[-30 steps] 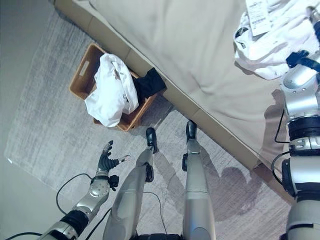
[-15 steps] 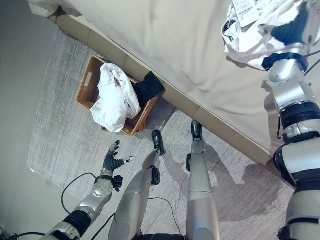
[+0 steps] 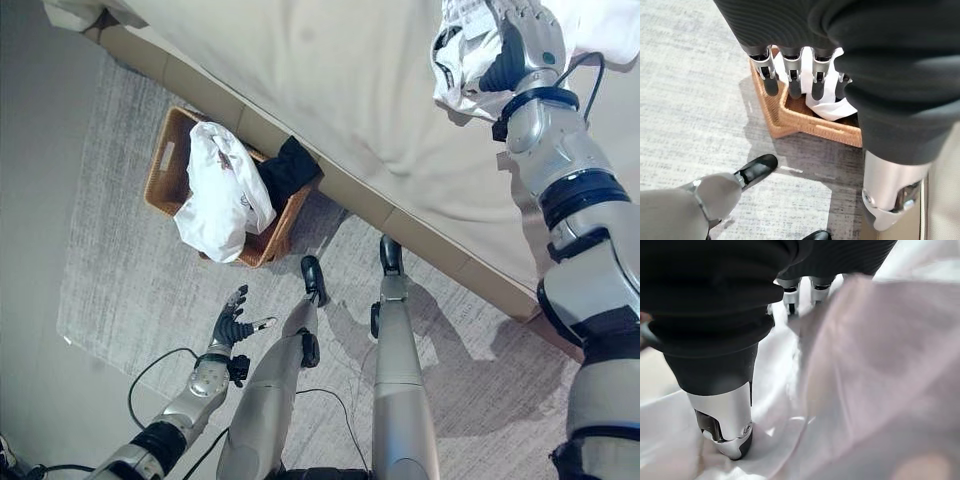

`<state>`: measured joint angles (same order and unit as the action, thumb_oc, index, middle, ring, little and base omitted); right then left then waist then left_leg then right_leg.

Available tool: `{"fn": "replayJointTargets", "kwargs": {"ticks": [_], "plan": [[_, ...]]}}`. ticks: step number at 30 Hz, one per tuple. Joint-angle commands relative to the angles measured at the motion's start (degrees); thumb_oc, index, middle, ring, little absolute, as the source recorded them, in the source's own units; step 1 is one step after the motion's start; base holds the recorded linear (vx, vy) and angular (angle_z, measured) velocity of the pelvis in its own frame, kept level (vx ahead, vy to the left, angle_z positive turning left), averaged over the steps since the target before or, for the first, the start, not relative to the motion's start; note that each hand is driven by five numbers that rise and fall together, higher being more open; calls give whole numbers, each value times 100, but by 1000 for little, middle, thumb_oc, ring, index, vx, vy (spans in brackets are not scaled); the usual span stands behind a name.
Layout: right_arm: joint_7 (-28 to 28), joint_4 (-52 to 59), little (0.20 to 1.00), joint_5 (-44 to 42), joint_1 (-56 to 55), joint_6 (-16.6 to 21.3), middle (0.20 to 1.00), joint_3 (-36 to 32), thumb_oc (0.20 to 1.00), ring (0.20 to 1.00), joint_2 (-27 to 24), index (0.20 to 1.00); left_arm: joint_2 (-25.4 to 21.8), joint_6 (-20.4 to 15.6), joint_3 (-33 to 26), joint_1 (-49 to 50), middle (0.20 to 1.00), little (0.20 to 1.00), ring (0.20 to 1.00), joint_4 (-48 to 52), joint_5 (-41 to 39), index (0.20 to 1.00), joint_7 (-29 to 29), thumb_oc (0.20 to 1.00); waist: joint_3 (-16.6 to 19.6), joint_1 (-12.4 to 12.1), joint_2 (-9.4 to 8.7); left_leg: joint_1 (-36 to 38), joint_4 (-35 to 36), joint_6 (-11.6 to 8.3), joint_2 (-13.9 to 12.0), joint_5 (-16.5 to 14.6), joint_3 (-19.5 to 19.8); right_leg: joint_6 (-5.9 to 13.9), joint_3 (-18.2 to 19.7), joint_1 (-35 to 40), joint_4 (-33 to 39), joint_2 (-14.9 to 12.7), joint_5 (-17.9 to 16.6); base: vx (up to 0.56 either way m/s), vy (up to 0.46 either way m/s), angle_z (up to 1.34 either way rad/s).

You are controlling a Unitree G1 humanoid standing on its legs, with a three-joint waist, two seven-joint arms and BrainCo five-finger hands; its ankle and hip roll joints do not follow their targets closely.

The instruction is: Pick up clothes into the bucket

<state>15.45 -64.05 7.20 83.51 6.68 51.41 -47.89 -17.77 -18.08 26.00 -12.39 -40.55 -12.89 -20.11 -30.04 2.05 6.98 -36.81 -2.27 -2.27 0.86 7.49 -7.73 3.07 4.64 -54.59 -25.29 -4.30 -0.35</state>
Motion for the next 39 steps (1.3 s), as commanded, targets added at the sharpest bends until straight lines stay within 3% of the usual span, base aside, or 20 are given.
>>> {"fn": "replayJointTargets", "kwargs": {"ticks": [1,2,3,4,9,14,18,24,30,34,39], "plan": [[-581,-495,1000,-279,340,-110,1000,457,1000,1000,-164,1000,32,10,71,41,1000,1000,1000,-73,-220,1000,195,1000,25,47,129,86,-220,-251,-105,-102,561,259,-401,362,265,-161,-9,7,-19,7],[-581,-495,1000,-279,340,-110,1000,456,1000,1000,-164,1000,32,10,71,40,1000,1000,1000,-74,-220,1000,196,1000,25,47,129,86,-220,-252,-105,-102,561,259,-401,363,265,-161,-9,10,-17,10],[-599,-517,416,-308,324,-104,416,430,416,416,-164,416,30,14,61,16,1000,1000,1000,-96,-229,1000,204,1000,25,41,132,75,-208,-252,-103,-91,570,255,-412,348,267,-161,-15,8,-13,9],[-561,-524,200,-318,276,-97,200,368,200,200,-158,200,39,16,69,4,1000,1000,1000,-115,-211,1000,203,1000,25,37,134,61,-203,-251,-103,-81,585,251,-416,331,267,-159,-16,12,-16,9],[-100,-165,200,-567,237,-49,200,-1,200,200,-187,200,46,7,13,-65,1000,1000,1000,-132,-214,1000,105,1000,25,70,84,0,-197,-244,-93,-86,588,249,-404,270,293,-127,-44,5,-4,3],[797,956,200,-885,261,156,200,-635,200,200,-466,200,45,-29,-49,-24,1000,1000,1000,-67,-143,1000,-79,1000,25,148,29,2,-230,-235,-82,-148,566,268,-365,259,305,-122,-52,2,13,-1],[1286,1595,200,-773,509,33,200,-970,200,200,-701,200,-18,-17,-85,53,1000,1000,1000,-63,-62,1000,-119,1000,25,235,-54,83,-379,-226,-52,-260,573,256,-337,385,226,-127,0,0,0,0],[1803,2669,200,-606,476,3,200,-1482,200,200,-917,200,-50,80,-151,96,1000,1000,1000,-210,32,1000,-104,1000,25,356,-262,502,-683,-189,-15,-513,600,239,-311,972,181,-149,56,-23,10,1],[2300,3816,200,-354,40,174,200,-2279,200,200,-865,200,-279,95,-260,98,1000,1000,1000,32,374,1000,-85,1000,25,386,-455,1285,-739,-162,-5,-642,658,272,-373,2034,544,-156,-65,-14,4,3],[2009,4856,200,-272,-685,337,200,-2770,200,200,-737,200,-576,11,-565,199,1000,1000,1000,1167,364,1000,1,1000,26,379,-575,1890,-712,-124,-13,-781,688,305,-452,2771,814,-149,-112,-5,-1,1],[1158,5691,200,-736,-2147,518,200,-3313,200,200,-461,200,-1186,-104,-1019,277,1000,1000,1000,3134,95,1000,421,1000,465,367,-710,2337,-526,-94,-3,-801,697,349,-580,3405,1320,-189,-244,32,15,4]]}}
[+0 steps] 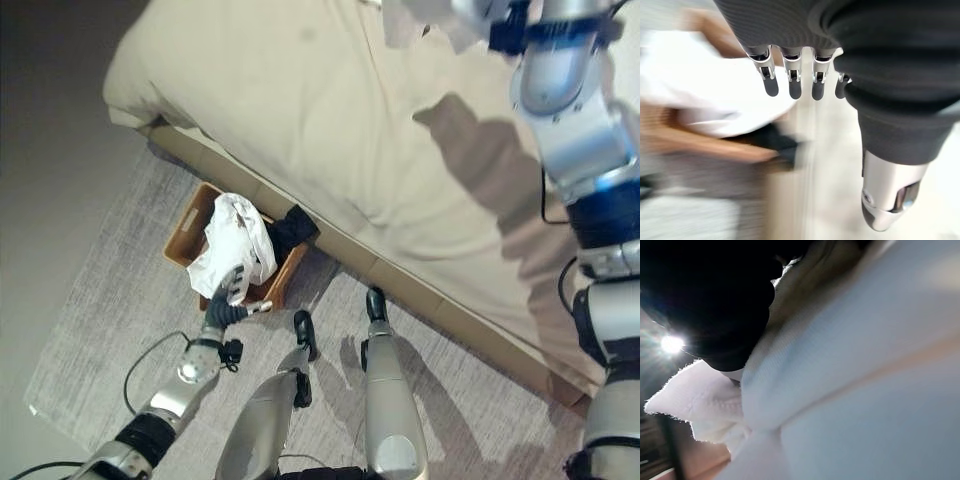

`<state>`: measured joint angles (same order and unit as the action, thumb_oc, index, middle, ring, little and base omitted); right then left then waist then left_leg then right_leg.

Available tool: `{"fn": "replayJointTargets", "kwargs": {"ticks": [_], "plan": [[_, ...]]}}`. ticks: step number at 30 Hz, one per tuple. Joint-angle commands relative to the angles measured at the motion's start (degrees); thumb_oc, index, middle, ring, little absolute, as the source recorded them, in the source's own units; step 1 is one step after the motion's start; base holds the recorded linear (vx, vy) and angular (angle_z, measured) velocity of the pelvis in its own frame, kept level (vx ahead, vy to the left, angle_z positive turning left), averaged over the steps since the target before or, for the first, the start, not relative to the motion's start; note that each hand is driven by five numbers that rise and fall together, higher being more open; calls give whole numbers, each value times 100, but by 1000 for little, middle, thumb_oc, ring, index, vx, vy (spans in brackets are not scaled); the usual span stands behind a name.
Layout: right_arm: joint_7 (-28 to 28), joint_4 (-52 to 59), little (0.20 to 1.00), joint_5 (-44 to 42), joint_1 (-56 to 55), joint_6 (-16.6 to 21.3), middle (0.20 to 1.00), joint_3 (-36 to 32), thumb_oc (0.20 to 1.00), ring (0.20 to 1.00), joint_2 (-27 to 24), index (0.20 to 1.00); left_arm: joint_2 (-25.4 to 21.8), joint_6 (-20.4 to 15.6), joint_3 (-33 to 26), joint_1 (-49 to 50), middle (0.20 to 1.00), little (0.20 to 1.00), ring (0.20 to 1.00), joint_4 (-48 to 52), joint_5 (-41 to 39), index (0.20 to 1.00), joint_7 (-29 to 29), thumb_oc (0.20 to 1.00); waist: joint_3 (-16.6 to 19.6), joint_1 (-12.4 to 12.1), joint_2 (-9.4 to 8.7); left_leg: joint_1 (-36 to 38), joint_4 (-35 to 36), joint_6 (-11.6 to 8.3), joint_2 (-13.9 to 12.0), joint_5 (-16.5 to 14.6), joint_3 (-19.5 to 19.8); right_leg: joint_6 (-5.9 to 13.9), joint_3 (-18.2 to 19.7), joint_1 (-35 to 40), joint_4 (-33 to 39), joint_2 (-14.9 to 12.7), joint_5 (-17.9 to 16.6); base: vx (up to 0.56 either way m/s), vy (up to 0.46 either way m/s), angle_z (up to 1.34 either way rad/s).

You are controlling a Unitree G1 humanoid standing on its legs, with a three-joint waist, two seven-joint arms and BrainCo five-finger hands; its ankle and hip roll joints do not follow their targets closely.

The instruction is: Pick up clothes into the bucket

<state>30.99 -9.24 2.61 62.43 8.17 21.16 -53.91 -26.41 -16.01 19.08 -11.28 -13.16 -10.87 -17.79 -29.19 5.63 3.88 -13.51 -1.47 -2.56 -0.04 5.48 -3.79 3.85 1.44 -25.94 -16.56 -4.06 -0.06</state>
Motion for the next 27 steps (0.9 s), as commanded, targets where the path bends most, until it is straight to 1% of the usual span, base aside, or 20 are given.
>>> {"fn": "replayJointTargets", "kwargs": {"ticks": [1,3,4,5,6,7,9,10,13,17,18,20,21,22,23,24,26,27], "plan": [[-607,259,200,-465,-351,413,200,-327,200,200,202,200,-424,-325,-393,84,1000,1000,1000,734,-136,1000,274,1000,471,15,-414,93,-581,-62,77,-646,309,285,-278,660,505,-213,-245,69,10,2],[-1107,490,200,-882,-972,457,200,-450,200,200,333,200,-616,-335,-423,-205,1000,1000,1000,1279,-262,1000,471,1000,681,21,-496,229,-487,-64,65,-621,312,305,-329,856,685,-223,-299,32,11,11],[-1225,561,200,-1016,-1209,451,200,-490,200,200,402,200,-632,-313,-413,-325,1000,1000,1000,1345,-283,1000,530,1000,778,41,-510,263,-472,-62,61,-621,305,311,-339,912,738,-235,-308,29,14,12],[-1451,722,200,-1197,-1541,470,200,-626,200,200,494,200,-667,-303,-392,-502,1000,1000,1000,1468,-295,1000,571,1000,880,36,-546,329,-440,-68,65,-624,308,319,-368,1010,832,-237,-328,52,17,4],[-1771,903,200,-1368,-1770,459,200,-612,200,200,511,200,-691,-290,-336,-750,1000,1000,1000,1630,-325,1000,619,1000,972,39,-572,417,-405,-76,51,-636,313,330,-397,1122,912,-241,-338,56,12,-2],[-1870,969,200,-1486,-1953,427,200,-642,200,200,543,200,-651,-263,-308,-861,1000,1000,1000,1620,-350,1000,648,1000,1057,50,-591,454,-386,-71,51,-642,308,333,-411,1172,964,-245,-348,50,18,1],[-2300,1227,200,-1740,-2326,375,200,-658,200,200,506,200,-581,-212,-176,-1179,1000,1000,1000,1700,-399,1000,775,1000,1231,55,-633,586,-309,-72,28,-650,291,353,-461,1325,1112,-244,-386,47,17,0],[-2424,1335,200,-1864,-2543,364,200,-736,200,200,494,200,-512,-176,-98,-1259,1000,1000,1000,1661,-400,1000,821,1000,1293,35,-642,660,-264,-69,16,-651,286,358,-487,1413,1176,-242,-400,45,14,0],[-2910,1642,200,-2280,-2940,272,200,-783,200,200,359,200,-597,-31,61,-1450,1000,1000,1000,1685,-214,1000,1087,1000,1513,19,-680,818,-189,-71,-12,-663,252,387,-513,1606,1328,-254,-433,47,15,-2],[-3315,1960,200,-2477,-3208,116,200,-748,200,200,214,200,-729,86,320,-1679,1000,1000,1000,1683,-148,1000,1405,1000,1773,-26,-713,1006,-105,-81,-43,-676,227,409,-573,1864,1463,-260,-425,70,15,0],[-3451,2084,200,-2532,-3245,66,200,-675,200,200,223,200,-729,168,527,-1769,1000,1000,1000,1671,-201,1000,1604,1000,1877,-55,-713,1096,-74,-81,-49,-688,232,413,-611,1980,1515,-259,-415,71,2,3],[-3488,2132,200,-2547,-3285,56,200,-645,200,200,251,200,-719,174,605,-1788,1000,1000,1000,1654,-204,1000,1654,1000,1920,-65,-714,1163,-49,-80,-58,-697,231,415,-622,2047,1542,-264,-409,69,6,5],[-3599,2244,200,-2607,-3273,31,200,-569,200,200,348,200,-708,243,781,-1861,1000,1000,1000,1640,-147,1000,1810,1000,1995,-93,-723,1243,-26,-71,-59,-713,240,420,-657,2156,1573,-257,-390,63,5,7],[-3600,2249,200,-2607,-3281,29,200,-576,200,200,349,200,-708,242,786,-1861,1000,1000,1000,1638,-146,1000,1809,1000,1990,-94,-725,1253,-22,-71,-59,-712,242,420,-660,2167,1578,-257,-391,87,7,11],[-3657,2363,200,-2635,-3291,19,200,-542,200,200,490,200,-647,301,913,-1853,1000,1000,1000,1580,-131,1000,1917,1000,2079,-110,-723,1326,5,-66,-60,-730,238,429,-679,2253,1605,-257,-370,54,5,8],[-3658,2369,200,-2635,-3300,15,200,-548,200,200,492,200,-647,299,917,-1853,1000,1000,1000,1576,-130,1000,1918,1000,2078,-111,-725,1334,9,-66,-60,-731,238,429,-680,2262,1610,-257,-370,78,10,7],[-3695,2503,200,-2647,-3315,24,200,-509,200,200,662,200,-577,358,1014,-1841,1000,1000,1000,1515,-61,1000,2014,1000,2143,-128,-720,1416,32,-54,-59,-751,247,435,-703,2362,1641,-265,-351,45,13,2],[-3741,2615,200,-2663,-3302,21,200,-503,200,200,754,200,-513,385,1046,-1819,1000,1000,1000,1437,-14,1000,2038,1000,2178,-135,-731,1403,27,-41,-38,-706,247,433,-710,2362,1644,-283,-389,0,0,0]]}}
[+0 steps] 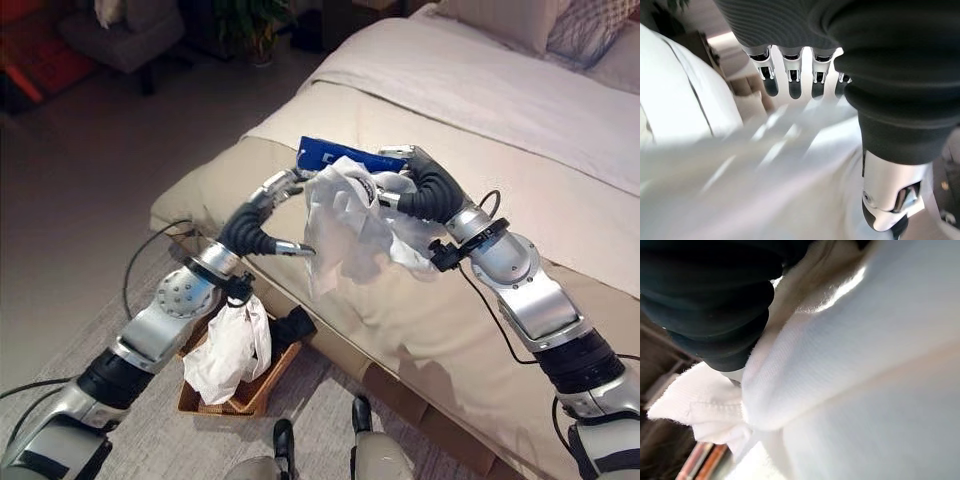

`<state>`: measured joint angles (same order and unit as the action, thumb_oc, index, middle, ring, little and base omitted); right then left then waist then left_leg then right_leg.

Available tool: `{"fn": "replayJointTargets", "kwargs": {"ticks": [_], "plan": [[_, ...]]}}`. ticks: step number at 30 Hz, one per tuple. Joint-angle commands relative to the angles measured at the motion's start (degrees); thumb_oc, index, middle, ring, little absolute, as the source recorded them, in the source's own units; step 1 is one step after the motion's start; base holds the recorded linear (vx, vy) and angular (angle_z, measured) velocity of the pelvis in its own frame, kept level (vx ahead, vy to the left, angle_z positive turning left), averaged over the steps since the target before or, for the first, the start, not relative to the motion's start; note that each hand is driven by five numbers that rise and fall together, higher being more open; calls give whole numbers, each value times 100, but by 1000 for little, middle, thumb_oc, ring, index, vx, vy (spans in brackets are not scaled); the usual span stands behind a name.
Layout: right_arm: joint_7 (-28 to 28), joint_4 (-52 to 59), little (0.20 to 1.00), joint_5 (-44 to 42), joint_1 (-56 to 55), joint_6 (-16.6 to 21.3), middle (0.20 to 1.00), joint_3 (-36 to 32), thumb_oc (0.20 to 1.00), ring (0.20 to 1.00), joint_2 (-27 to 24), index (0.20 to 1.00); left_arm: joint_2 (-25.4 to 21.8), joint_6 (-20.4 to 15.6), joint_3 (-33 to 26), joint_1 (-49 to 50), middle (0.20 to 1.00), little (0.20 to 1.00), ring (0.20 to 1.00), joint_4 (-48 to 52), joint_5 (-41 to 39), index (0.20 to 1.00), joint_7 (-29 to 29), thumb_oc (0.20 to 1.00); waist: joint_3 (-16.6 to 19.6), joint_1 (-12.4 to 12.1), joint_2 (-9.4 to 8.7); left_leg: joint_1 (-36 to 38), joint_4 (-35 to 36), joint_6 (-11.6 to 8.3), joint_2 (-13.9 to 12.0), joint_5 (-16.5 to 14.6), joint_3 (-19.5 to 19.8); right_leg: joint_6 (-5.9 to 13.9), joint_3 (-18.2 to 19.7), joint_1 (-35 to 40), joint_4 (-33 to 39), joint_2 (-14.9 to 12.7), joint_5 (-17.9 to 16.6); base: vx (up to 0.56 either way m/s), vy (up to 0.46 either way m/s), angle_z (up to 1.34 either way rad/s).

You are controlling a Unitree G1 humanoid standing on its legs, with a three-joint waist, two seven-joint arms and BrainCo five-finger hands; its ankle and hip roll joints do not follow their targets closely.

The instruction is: Pick up clothes into the bucket

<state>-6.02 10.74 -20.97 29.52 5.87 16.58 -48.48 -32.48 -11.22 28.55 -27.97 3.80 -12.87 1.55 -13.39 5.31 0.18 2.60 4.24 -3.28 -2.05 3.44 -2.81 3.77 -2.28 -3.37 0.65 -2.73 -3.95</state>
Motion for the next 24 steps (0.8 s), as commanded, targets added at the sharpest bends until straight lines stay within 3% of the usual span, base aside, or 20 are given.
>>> {"fn": "replayJointTargets", "kwargs": {"ticks": [1,5,9,11,19,22,23,24], "plan": [[-52,672,200,-324,-16,258,200,-43,200,200,301,200,150,-88,110,-120,1000,1000,1000,-322,224,1000,107,1000,630,-108,-364,-190,-535,36,161,-510,148,444,-351,127,-65,-419,6,0,0,0],[-63,860,200,-349,-65,299,200,-48,200,200,658,200,407,-42,126,12,1000,1000,1000,-541,195,1000,118,1000,718,-116,-359,-103,-504,58,165,-534,158,440,-360,212,-35,-415,23,49,9,1],[-82,941,200,-365,-66,299,200,-8,200,200,853,200,620,43,205,99,1000,1000,1000,-561,-493,1000,288,1000,756,-105,-358,-57,-502,71,162,-546,161,440,-371,271,-15,-419,30,8,3,0],[-122,963,200,-424,-48,272,200,105,200,200,897,200,698,132,356,66,1000,1000,1000,-548,-1090,1000,450,1000,775,-89,-357,-58,-500,73,163,-544,169,446,-369,278,-7,-422,27,0,0,0],[-297,1118,200,-671,-90,182,200,334,200,200,990,200,871,308,681,-216,1000,1000,1000,-716,-1450,1000,480,1000,762,-58,-381,-8,-491,65,153,-584,219,458,-436,362,-27,-410,100,25,6,2],[-319,1130,200,-793,-60,176,200,406,200,200,1014,200,953,336,743,-248,1000,1000,1000,-761,-2138,1000,554,1000,748,-57,-396,-27,-490,63,159,-567,228,458,-452,354,-41,-421,97,10,10,4],[-310,1123,200,-811,-29,179,200,438,200,200,1003,200,951,384,783,-233,545,545,545,-732,-2437,545,656,545,747,-54,-399,-27,-489,62,158,-567,225,460,-447,354,-38,-419,93,11,11,3],[-313,1102,200,-838,27,177,200,509,200,200,987,200,943,430,827,-213,426,426,426,-730,-2751,426,741,426,749,-56,-404,-20,-482,59,158,-565,216,459,-443,360,-31,-419,88,0,0,0]]}}
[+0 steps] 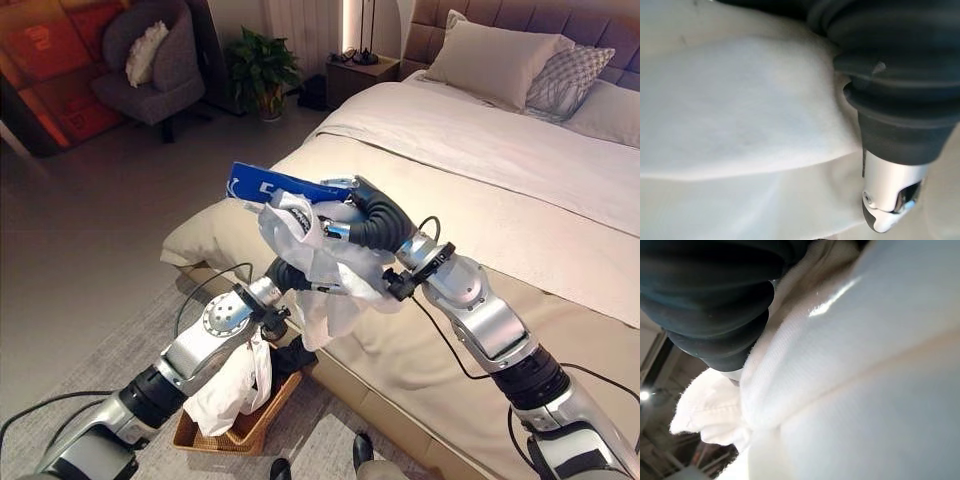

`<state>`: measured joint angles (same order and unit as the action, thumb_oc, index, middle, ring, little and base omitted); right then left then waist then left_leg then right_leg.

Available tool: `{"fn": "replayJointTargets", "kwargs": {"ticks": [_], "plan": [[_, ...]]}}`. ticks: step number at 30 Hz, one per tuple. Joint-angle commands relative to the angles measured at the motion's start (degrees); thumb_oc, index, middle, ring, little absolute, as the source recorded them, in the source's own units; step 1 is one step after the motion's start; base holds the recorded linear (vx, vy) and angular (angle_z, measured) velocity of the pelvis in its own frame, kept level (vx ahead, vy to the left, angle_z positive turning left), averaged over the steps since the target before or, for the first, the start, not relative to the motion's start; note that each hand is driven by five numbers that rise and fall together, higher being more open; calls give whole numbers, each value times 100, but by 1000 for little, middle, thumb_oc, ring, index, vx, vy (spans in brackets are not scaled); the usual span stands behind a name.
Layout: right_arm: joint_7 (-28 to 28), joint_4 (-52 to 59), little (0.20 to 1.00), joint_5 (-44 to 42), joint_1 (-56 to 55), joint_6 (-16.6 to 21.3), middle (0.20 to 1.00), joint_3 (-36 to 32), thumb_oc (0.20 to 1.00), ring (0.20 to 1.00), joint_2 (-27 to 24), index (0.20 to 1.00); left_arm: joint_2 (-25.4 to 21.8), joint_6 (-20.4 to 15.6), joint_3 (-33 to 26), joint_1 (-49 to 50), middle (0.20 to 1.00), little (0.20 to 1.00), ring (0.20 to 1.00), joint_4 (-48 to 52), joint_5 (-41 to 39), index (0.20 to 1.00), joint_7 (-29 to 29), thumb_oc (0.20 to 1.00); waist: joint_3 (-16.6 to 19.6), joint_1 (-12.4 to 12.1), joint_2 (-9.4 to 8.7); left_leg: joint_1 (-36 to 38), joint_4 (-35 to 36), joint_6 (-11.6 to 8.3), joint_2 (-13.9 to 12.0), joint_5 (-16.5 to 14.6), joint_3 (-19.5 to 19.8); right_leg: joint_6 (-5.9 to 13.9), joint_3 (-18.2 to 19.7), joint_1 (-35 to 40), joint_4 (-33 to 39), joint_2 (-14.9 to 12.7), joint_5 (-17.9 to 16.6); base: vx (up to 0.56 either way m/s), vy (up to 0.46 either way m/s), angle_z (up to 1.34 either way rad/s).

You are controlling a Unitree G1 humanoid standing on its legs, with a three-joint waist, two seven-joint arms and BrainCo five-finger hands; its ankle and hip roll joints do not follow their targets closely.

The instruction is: Pick up clothes into the bucket

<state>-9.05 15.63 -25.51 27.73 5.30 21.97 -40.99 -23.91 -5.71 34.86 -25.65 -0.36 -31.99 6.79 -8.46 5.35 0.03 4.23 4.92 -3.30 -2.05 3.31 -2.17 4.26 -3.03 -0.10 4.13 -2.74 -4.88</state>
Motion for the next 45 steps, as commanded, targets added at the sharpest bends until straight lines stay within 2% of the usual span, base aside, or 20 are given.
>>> {"fn": "replayJointTargets", "kwargs": {"ticks": [1,3,4,5,6,8,9,10,12,15,17,18,19,22,23,29,32,36,41,45], "plan": [[-15,566,200,-413,266,239,200,64,200,200,234,200,73,-80,231,-428,200,200,200,-324,-1077,200,271,200,258,-59,-393,-170,-543,58,157,-554,148,410,-362,40,-364,-415,175,31,13,1],[3,547,200,-453,331,261,200,131,200,200,213,200,2,-58,222,-376,200,200,200,-277,-1343,200,347,200,274,-58,-403,-146,-532,52,151,-560,138,414,-353,52,-337,-411,171,16,4,0],[9,535,288,-463,315,268,288,145,288,288,202,288,-36,-50,184,-301,200,200,200,-259,-1412,200,358,200,286,-63,-408,-136,-526,50,148,-562,137,413,-354,66,-328,-409,175,0,0,0],[13,543,464,-447,294,273,464,125,464,464,204,464,-59,-55,146,-225,200,200,200,-259,-1441,200,367,200,287,-73,-413,-132,-526,48,147,-562,139,411,-362,74,-328,-407,181,0,0,0],[16,533,564,-432,265,276,564,115,564,564,212,564,-82,-59,96,-167,200,200,200,-256,-1470,200,368,200,288,-79,-415,-130,-525,45,147,-565,137,410,-361,75,-334,-410,185,0,0,0],[21,532,570,-372,152,300,570,20,570,570,217,570,-131,-113,-71,-39,200,200,200,-218,-1493,200,348,200,288,-91,-419,-128,-530,46,150,-570,150,407,-365,83,-342,-414,196,0,0,0],[32,523,853,-350,25,313,853,-57,853,853,225,853,-132,-131,-162,70,200,200,200,-232,-1494,200,316,200,298,-97,-422,-124,-530,49,154,-573,155,405,-367,95,-345,-415,204,0,0,0],[39,516,1000,-326,-71,317,1000,-141,1000,1000,235,1000,-154,-147,-267,159,200,200,200,-217,-1469,200,317,200,304,-104,-423,-117,-526,49,151,-575,159,403,-371,105,-342,-413,209,0,0,0],[49,469,1000,-196,-413,266,1000,-542,1000,1000,174,1000,-374,-198,-743,672,200,200,200,-135,-1411,200,423,200,314,-155,-428,-108,-523,52,151,-580,176,392,-386,140,-343,-416,234,20,1,6],[47,455,1000,-232,-556,312,1000,-623,1000,1000,185,1000,-367,-211,-783,725,200,200,200,-96,-1464,200,420,200,312,-162,-433,-110,-525,52,155,-579,189,394,-403,139,-351,-420,237,7,-2,8],[151,425,1000,-201,-1141,344,1000,-1041,1000,1000,296,1000,-239,-271,-1109,868,200,200,200,-90,-1477,200,238,200,295,-154,-445,-111,-522,58,156,-581,219,391,-416,131,-380,-424,258,15,-6,4],[144,332,1000,-207,-1276,390,1000,-1148,1000,1000,329,1000,-280,-282,-1464,888,200,200,200,-499,-1765,200,228,200,297,-143,-448,-111,-515,50,160,-574,217,398,-416,123,-387,-423,261,21,2,3],[256,383,1000,-153,-1603,429,1000,-1428,1000,1000,361,1000,-349,-379,-1858,1136,200,200,200,-407,-1515,200,187,200,287,-135,-447,-103,-511,52,158,-584,230,396,-425,134,-397,-430,274,20,5,3],[467,-38,1000,441,-2363,439,1000,-2111,1000,1000,976,1000,-49,-489,-2735,2155,200,200,200,-157,-1290,200,111,200,266,-175,-435,-111,-512,76,169,-608,274,377,-449,136,-398,-436,301,0,0,0],[469,-32,1000,446,-2371,437,1000,-2110,1000,1000,981,1000,-51,-487,-2735,2164,200,200,200,-151,-1289,200,110,200,271,-174,-437,-110,-512,76,168,-610,274,377,-449,137,-399,-435,303,0,0,0],[867,-1281,1000,1023,-3300,507,1000,-2776,1000,1000,1656,1000,18,-805,-3939,2572,200,200,200,-457,-639,200,-326,200,128,-155,-381,-208,-606,100,194,-648,307,352,-414,18,-556,-439,374,-9,20,10],[890,-2208,1000,315,-3573,610,1000,-2841,1000,1000,2125,1000,-89,-1012,-4294,2605,200,200,200,-576,15,200,-821,200,-64,-119,-361,-416,-804,100,225,-675,320,333,-391,-183,-749,-440,407,-81,43,3],[817,-3479,1000,240,-3769,703,1000,-2613,1000,1000,2264,1000,-426,-1240,-4651,2412,200,200,200,-807,543,200,-1279,200,-506,-64,-377,-994,-1286,91,293,-719,381,313,-357,-642,-1040,-455,406,-173,39,-1],[1104,-5107,1000,1263,-3560,719,1000,-2041,1000,1000,1964,1000,-914,-1458,-4701,2043,200,200,200,-1167,636,200,-1684,200,-1060,-67,-379,-1864,-2108,113,323,-843,459,269,-308,-1372,-1618,-533,451,-142,35,2],[1300,-5684,1000,1689,-3343,667,1000,-1699,1000,1000,1739,1000,-1288,-1526,-4453,1542,200,200,200,-1488,631,200,-2006,200,-1358,-9,-383,-2519,-2573,147,358,-894,528,208,-259,-1995,-2146,-620,583,-104,29,7]]}}
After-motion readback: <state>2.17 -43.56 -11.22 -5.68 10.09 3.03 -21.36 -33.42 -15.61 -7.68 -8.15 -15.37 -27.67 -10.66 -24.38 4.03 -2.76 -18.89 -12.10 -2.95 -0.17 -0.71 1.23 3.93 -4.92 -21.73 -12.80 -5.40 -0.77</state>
